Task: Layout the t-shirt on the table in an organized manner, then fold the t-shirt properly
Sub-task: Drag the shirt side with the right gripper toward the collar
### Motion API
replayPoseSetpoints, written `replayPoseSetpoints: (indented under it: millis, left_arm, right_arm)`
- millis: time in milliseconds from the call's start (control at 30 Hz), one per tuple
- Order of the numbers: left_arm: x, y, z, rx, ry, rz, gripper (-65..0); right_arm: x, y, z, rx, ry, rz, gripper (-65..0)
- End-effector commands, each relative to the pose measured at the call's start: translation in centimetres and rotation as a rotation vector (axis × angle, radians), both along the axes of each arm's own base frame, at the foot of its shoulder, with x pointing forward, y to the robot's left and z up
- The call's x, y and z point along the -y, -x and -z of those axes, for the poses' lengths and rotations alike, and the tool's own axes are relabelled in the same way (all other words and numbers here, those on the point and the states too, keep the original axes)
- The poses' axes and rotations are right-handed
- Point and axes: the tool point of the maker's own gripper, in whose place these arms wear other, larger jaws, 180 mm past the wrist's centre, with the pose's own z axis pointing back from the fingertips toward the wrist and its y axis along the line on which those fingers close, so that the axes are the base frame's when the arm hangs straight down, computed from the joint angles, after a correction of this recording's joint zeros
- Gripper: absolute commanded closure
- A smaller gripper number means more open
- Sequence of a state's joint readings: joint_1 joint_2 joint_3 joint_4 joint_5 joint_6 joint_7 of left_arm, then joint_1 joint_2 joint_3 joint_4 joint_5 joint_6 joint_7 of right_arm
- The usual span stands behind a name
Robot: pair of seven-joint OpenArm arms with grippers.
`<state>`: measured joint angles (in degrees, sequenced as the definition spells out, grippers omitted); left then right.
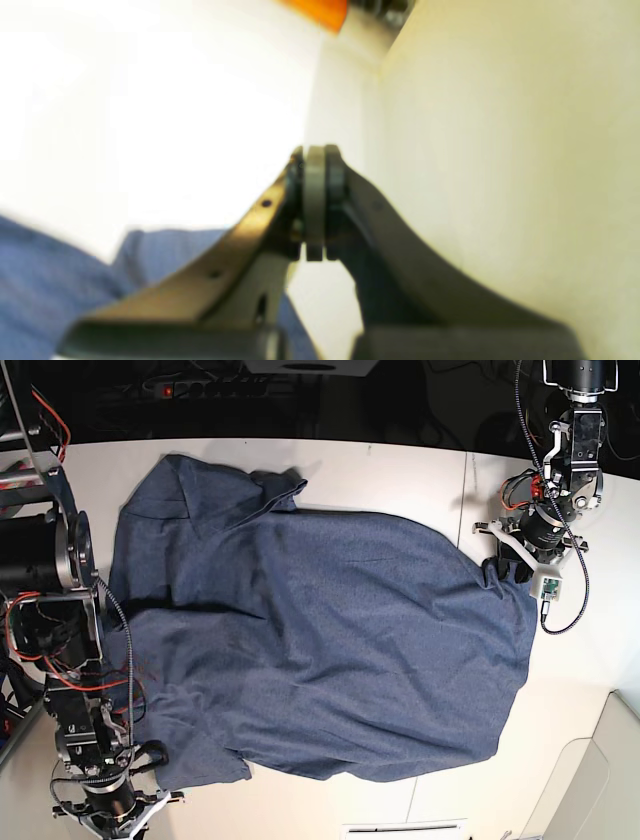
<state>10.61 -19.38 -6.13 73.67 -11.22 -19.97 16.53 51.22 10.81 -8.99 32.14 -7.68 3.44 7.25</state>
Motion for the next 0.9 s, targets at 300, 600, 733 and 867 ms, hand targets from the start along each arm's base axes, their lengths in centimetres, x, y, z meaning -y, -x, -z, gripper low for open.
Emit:
replayPoseSetpoints:
  millis: [300, 600, 733, 867]
  left_arm:
    - [-1.4, 1.5, 1.2, -0.112, -0.087, 0.022, -23.4]
    - [-1.4, 1.6, 1.3, -0.124, -0.091, 0.022, -23.4]
    - [-1.7, 1.9, 1.5, -0.146, -0.098, 0.021, -22.7]
    - [-2.2, 2.0, 1.4, -0.148, -0.110, 0.022, -13.6]
  right_arm:
    - [-5.4, 7.4, 5.0, -0.364, -0.250, -0.235, 0.0]
    - [-6.9, 23.1, 6.8, -0.579, -0.203, -0.372, 0.0]
    - [-4.6, 26.3, 8.8, -0.633, -0.187, -0.312, 0.0]
    - [-4.3, 29.4, 12.1, -0.735, -0.216, -0.291, 0.0]
